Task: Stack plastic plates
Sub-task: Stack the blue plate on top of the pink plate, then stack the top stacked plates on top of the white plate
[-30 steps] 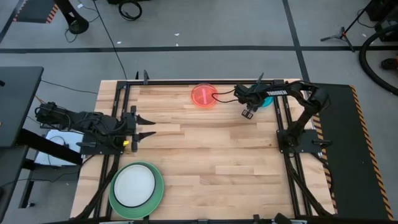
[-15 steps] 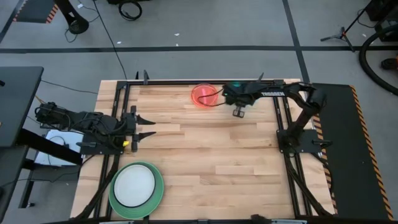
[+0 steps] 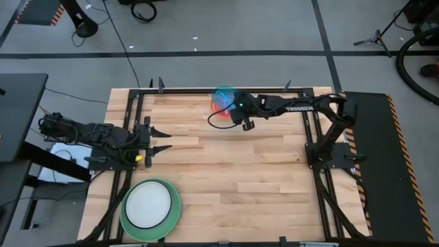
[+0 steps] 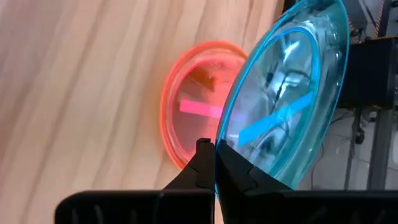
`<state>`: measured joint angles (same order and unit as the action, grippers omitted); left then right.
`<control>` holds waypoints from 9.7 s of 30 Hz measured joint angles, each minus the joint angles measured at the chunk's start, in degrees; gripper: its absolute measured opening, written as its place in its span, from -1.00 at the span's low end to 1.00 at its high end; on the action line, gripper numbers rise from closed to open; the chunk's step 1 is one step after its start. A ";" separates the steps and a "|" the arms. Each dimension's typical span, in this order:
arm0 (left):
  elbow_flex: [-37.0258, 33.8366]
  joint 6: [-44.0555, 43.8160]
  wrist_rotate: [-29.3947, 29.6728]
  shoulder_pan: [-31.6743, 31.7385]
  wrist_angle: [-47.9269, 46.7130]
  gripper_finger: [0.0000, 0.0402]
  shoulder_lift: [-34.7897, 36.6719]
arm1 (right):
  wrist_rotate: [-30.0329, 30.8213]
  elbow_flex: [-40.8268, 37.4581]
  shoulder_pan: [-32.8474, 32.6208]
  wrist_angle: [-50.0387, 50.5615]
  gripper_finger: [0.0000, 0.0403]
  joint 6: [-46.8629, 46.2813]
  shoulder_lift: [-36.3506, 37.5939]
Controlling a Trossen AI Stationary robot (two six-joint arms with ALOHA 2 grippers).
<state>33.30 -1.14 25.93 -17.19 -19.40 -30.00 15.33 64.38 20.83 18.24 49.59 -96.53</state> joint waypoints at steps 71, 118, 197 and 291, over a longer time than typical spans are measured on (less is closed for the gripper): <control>0.11 0.27 -0.28 10.38 20.07 -0.10 -12.02 | 11.66 0.04 -16.18 -0.54 0.20 -23.62 1.60; 34.57 18.76 -33.70 40.86 22.69 -0.12 -84.31 | 10.50 -7.47 -43.38 17.20 0.03 -76.59 14.64; 38.66 42.26 -26.70 40.94 -6.58 -0.14 -81.13 | 1.14 -9.68 -36.95 10.92 0.03 -76.29 14.01; 43.95 -92.25 -9.77 -45.40 -46.60 -0.94 -63.91 | -10.57 -9.75 -46.58 -30.07 0.03 -66.10 -0.52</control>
<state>77.25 -93.39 16.16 -62.59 -65.99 -93.91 4.75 54.63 -25.74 -11.84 -16.51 -97.06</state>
